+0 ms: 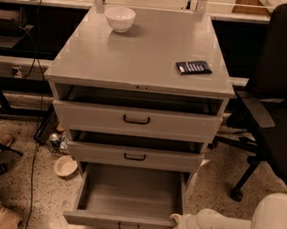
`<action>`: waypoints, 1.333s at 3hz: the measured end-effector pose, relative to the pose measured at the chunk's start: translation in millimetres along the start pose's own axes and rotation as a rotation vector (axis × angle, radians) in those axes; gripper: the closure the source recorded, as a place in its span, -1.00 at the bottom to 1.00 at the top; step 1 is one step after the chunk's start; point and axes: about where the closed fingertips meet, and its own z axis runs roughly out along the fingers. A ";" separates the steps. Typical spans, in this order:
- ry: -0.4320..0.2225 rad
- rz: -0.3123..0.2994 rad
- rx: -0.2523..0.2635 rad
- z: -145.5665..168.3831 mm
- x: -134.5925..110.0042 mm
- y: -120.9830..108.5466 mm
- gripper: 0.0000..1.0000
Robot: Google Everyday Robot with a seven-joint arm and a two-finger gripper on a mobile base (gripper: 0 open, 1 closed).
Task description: Open bottom drawer
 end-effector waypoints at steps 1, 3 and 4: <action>-0.001 0.000 -0.003 1.3 -0.6 1.4 0.25; -0.004 0.000 -0.010 4.6 -1.9 5.1 -0.84; -0.005 0.000 -0.012 5.5 -2.3 6.1 -1.00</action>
Offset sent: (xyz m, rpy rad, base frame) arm -0.0009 0.0013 -0.0009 0.0014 0.0019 0.0013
